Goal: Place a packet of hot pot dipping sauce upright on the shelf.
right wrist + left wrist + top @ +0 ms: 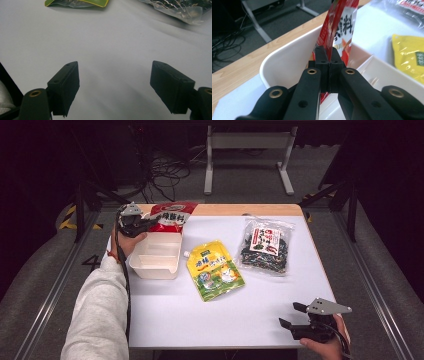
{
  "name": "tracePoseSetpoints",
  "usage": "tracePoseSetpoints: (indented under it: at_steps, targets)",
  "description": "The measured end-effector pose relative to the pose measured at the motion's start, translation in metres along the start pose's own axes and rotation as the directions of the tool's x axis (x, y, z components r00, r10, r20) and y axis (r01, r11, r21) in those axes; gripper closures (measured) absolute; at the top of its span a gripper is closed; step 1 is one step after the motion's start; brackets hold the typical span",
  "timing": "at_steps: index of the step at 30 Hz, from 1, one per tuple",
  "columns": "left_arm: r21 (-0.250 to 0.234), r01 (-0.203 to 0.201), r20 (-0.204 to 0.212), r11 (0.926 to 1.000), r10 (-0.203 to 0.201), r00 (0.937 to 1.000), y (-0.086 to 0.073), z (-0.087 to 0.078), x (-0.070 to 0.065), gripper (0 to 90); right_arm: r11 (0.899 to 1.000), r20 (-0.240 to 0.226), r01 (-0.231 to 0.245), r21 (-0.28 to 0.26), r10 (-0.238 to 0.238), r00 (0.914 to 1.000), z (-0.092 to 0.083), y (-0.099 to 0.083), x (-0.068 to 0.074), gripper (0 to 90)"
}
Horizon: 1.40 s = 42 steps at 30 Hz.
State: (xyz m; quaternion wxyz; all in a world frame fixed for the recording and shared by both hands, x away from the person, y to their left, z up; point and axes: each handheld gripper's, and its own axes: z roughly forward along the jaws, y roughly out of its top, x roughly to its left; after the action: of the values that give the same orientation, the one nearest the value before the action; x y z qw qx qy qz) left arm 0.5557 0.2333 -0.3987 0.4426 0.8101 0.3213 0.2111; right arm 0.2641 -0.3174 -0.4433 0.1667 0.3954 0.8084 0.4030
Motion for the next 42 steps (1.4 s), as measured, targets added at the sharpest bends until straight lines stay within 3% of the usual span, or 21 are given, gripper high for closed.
tracePoseSetpoints:
  at_steps: [4,7,8,11,14,17,19,22,25,29,36,39,42]
  targets:
    - [0.002,0.016,-0.005,0.9999,-0.016,0.9999,0.000,0.000,0.001,87.9,1.000,-0.006,-0.003,0.000,0.003,1.0000,0.001,0.000,0.000,23.4]
    - [-0.020,0.049,-0.026,0.9986,-0.049,0.9984,-0.001,-0.002,0.003,72.1,1.000,-0.010,0.006,-0.003,-0.006,0.9999,0.000,0.001,0.001,23.2]
    - [-0.030,0.064,-0.003,0.9975,-0.064,0.9980,-0.005,-0.006,0.006,72.2,1.000,-0.010,0.005,-0.006,-0.005,0.9999,-0.001,0.001,0.001,23.3]
    - [-0.043,0.081,-0.012,0.9958,-0.082,0.9966,-0.010,-0.012,0.008,69.0,1.000,-0.014,0.004,-0.012,-0.004,0.9999,-0.002,0.001,0.001,23.3]
    - [-0.061,0.072,-0.018,0.9955,-0.074,0.9971,-0.011,-0.019,0.010,69.9,1.000,-0.017,-0.001,-0.015,0.000,0.9998,-0.002,0.001,0.000,23.3]
    - [-0.026,0.052,-0.029,0.9983,-0.053,0.9982,-0.011,-0.019,0.010,77.1,1.000,-0.017,0.003,-0.011,-0.003,0.9999,-0.002,0.001,0.001,23.3]
    - [0.036,0.021,-0.050,0.9991,-0.020,0.9985,-0.012,-0.013,0.009,78.1,1.000,-0.018,0.004,-0.011,-0.005,0.9998,-0.001,0.002,0.001,23.3]
    - [0.028,0.035,-0.053,0.9990,-0.034,0.9980,-0.013,-0.012,0.010,80.9,1.000,-0.028,0.002,-0.015,-0.003,0.9996,-0.001,0.003,0.001,23.3]
    - [0.056,0.012,-0.061,0.9984,-0.009,0.9981,-0.012,-0.010,0.009,82.8,1.000,-0.030,-0.001,-0.014,0.000,0.9995,0.000,0.003,0.000,23.3]
    - [0.117,-0.021,-0.074,0.9929,0.030,0.9968,-0.009,-0.007,0.006,85.4,1.000,-0.045,-0.005,-0.008,0.005,0.9990,0.001,0.002,0.000,23.4]
    - [0.179,-0.055,-0.087,0.9823,0.071,0.9937,-0.004,-0.004,0.003,86.1,1.000,-0.047,-0.013,-0.012,0.012,0.9988,0.000,0.003,-0.001,23.4]
    - [0.162,-0.046,-0.091,0.9856,0.062,0.9939,-0.004,-0.006,0.004,84.5,1.000,-0.043,-0.011,-0.011,0.011,0.9990,0.000,0.003,-0.001,23.4]
    - [0.086,0.002,-0.084,0.9963,0.005,0.9965,-0.006,-0.014,0.007,77.1,1.000,-0.032,-0.008,-0.013,0.007,0.9995,-0.001,0.003,-0.001,23.3]
